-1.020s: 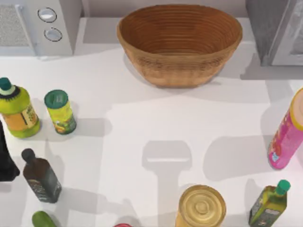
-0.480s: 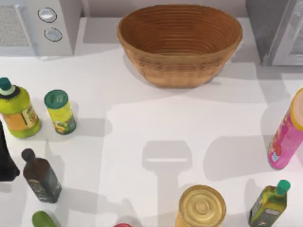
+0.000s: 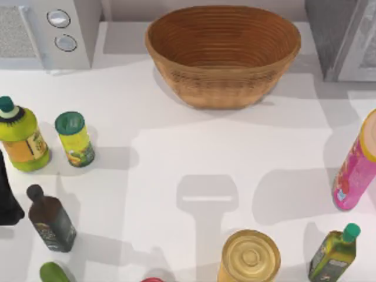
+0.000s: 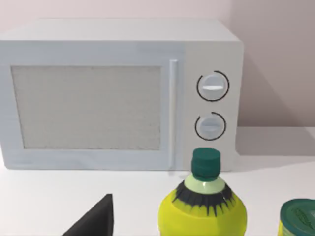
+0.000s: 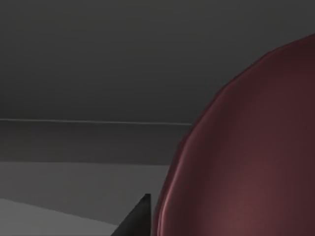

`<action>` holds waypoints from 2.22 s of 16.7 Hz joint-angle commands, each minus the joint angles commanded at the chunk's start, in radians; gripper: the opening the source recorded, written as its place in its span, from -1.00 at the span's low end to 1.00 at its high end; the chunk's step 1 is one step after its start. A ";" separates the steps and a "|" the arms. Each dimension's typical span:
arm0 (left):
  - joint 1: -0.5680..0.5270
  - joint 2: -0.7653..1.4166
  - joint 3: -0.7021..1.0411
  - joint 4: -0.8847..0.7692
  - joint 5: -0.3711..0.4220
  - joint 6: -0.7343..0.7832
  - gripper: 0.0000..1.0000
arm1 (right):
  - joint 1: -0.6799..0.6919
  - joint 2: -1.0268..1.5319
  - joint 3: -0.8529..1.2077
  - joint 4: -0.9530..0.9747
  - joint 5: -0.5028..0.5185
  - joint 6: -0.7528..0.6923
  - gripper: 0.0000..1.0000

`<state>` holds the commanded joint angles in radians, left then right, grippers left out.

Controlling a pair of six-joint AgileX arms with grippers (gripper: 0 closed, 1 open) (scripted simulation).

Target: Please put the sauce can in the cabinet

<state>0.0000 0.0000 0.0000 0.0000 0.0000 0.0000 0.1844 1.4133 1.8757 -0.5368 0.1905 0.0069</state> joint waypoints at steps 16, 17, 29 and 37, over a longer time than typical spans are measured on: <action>0.000 0.000 0.000 0.000 0.000 0.000 1.00 | -0.079 0.409 0.390 0.091 -0.057 0.013 -1.00; 0.000 0.000 0.000 0.000 0.000 0.000 1.00 | -0.080 0.426 0.402 0.094 -0.061 0.013 -1.00; 0.000 0.000 0.000 0.000 0.000 0.000 1.00 | -0.081 0.453 0.422 0.098 -0.070 0.011 -0.25; 0.000 0.000 0.000 0.000 0.000 0.000 1.00 | -0.081 0.453 0.422 0.098 -0.070 0.011 0.96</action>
<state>0.0000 0.0000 0.0000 0.0000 0.0000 0.0000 0.1029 1.8659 2.2972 -0.4391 0.1208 0.0183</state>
